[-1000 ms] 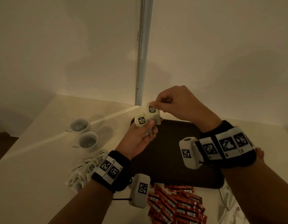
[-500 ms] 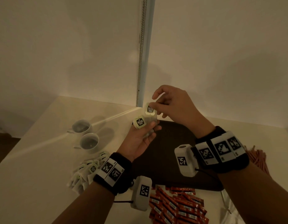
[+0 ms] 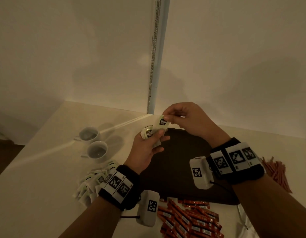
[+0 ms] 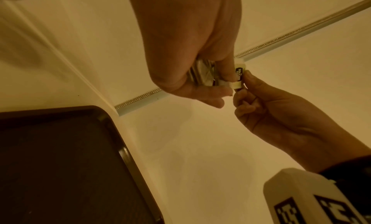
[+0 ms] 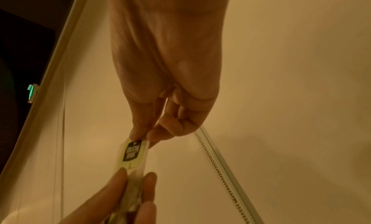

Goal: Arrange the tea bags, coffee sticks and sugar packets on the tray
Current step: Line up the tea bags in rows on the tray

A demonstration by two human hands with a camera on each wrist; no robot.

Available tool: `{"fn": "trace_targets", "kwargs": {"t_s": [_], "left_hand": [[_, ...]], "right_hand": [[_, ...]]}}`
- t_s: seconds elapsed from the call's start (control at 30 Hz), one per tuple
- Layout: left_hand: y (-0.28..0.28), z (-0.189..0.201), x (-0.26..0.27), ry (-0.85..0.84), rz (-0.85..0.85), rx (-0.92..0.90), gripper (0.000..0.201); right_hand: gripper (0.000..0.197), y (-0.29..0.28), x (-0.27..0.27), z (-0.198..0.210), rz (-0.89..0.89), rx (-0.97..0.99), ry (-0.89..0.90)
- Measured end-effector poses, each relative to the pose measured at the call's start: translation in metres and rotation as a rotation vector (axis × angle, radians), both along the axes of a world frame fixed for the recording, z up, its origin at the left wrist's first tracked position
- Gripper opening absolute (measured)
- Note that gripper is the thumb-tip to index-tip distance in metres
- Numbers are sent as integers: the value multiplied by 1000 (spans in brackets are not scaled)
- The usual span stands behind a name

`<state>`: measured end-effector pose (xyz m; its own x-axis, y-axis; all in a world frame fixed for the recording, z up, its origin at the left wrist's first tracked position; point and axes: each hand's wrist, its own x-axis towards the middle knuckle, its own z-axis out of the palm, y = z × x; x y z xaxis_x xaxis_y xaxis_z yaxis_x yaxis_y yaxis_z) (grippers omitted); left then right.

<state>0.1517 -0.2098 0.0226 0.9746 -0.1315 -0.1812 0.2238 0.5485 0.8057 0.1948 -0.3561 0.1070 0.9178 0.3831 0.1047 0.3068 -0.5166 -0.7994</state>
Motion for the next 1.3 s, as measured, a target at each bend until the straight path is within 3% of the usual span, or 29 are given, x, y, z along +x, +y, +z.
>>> {"fn": "trace_targets", "kwargs": {"t_s": [0.23, 0.37, 0.57, 0.7, 0.93, 1.3], "left_hand": [[30, -19, 2, 168, 61, -43, 34], [60, -26, 7, 237, 137, -123, 31], [79, -28, 13, 186, 194, 68, 31], [84, -32, 19, 207, 202, 83, 32], [93, -37, 26, 232, 224, -27, 46], [91, -44, 37, 290, 199, -76, 58]], "right_hand": [[6, 3, 26, -23, -73, 83, 98], [13, 7, 62, -74, -101, -129, 177], [19, 24, 98, -163, -60, -314, 384], [17, 31, 120, -196, -105, -361, 330], [12, 37, 151, -218, -262, -316, 239], [13, 38, 170, -228, -331, -353, 201]]}}
